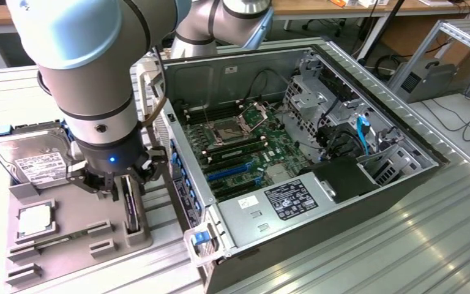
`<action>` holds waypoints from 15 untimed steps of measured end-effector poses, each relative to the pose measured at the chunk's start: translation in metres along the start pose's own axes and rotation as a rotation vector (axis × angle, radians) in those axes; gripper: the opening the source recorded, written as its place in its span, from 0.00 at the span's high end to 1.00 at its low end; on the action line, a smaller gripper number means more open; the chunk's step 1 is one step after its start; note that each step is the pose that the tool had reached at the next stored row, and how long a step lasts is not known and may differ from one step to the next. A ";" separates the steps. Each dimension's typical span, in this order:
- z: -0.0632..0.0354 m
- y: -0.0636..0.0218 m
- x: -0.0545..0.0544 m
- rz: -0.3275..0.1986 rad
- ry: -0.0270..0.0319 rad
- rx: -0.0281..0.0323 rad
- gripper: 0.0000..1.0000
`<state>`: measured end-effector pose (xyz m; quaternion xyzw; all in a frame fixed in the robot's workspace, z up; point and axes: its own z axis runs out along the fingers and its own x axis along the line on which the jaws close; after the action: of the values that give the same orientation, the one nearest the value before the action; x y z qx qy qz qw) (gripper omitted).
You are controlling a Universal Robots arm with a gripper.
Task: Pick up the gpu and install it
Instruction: 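Pick up the gpu and move the gpu toward the slot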
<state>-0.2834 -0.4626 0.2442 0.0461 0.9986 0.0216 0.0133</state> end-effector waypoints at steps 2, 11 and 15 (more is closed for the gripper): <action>0.0009 0.0001 0.000 0.000 0.0002 0.0003 0.52; 0.0039 0.0007 0.002 0.005 -0.0003 0.0000 0.52; 0.0042 0.0006 0.002 0.005 -0.0002 0.0002 0.52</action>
<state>-0.2852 -0.4616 0.2401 0.0488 0.9985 0.0215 0.0133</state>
